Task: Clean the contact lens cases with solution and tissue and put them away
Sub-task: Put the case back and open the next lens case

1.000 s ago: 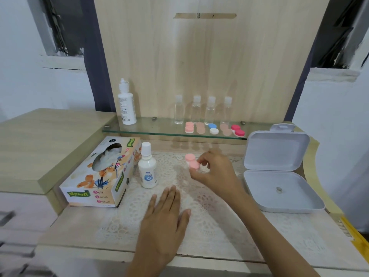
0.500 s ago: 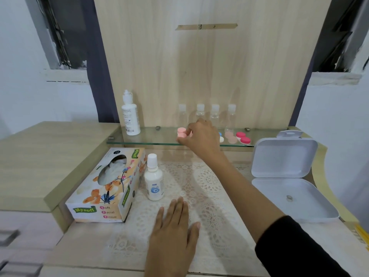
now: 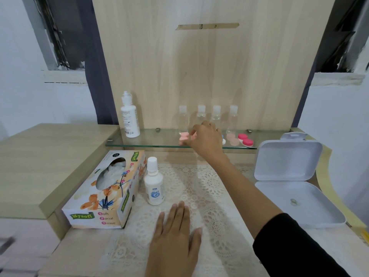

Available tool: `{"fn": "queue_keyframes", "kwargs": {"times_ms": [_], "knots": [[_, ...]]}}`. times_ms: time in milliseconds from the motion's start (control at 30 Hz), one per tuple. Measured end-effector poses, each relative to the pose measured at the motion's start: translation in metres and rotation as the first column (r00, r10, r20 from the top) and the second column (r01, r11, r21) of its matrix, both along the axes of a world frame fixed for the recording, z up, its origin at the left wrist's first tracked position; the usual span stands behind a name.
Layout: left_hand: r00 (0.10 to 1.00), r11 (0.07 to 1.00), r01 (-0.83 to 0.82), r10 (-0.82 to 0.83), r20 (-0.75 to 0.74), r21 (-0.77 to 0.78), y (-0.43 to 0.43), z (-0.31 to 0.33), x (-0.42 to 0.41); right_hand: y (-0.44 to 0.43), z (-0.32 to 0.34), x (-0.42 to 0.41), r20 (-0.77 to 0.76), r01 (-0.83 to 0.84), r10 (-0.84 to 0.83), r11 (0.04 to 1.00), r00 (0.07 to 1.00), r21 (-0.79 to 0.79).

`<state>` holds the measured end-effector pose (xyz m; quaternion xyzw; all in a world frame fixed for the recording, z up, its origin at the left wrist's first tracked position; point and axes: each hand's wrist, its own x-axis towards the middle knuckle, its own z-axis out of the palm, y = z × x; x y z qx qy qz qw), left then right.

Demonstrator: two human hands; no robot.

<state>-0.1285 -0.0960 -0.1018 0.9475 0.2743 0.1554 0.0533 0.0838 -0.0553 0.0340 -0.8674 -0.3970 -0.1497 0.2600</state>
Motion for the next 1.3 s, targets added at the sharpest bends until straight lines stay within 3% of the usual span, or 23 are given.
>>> {"fn": "queue_keyframes", "kwargs": {"times_ms": [433,767,867,933,1033,1300], "knots": [[1.0,0.999,0.017,-0.017,-0.011,-0.028,0.0,0.003,0.001,-0.018,-0.002,0.007,0.054,-0.031,0.027,0.996,0.998,0.087],[0.998,0.991,0.03,-0.038,-0.057,-0.131,-0.003,0.005,-0.003,-0.075,-0.012,-0.015,-0.208,-0.118,0.196,0.933,0.958,0.339],[0.996,0.985,0.0,-0.016,-0.089,-0.172,-0.005,0.012,-0.004,-0.103,-0.023,-0.025,-0.268,-0.173,0.261,0.934,0.927,0.311],[1.0,0.998,0.015,-0.015,-0.002,-0.057,-0.005,0.013,-0.001,-0.12,-0.036,-0.033,-0.299,-0.225,0.301,0.938,0.906,0.262],[1.0,0.994,0.012,-0.014,-0.024,-0.105,-0.008,0.02,-0.004,-0.138,-0.059,-0.042,-0.345,-0.297,0.36,0.929,0.867,0.222],[0.998,0.99,0.032,-0.024,0.053,-0.139,-0.009,0.017,-0.006,-0.155,-0.091,-0.052,-0.459,-0.285,0.374,0.924,0.806,0.253]]}}
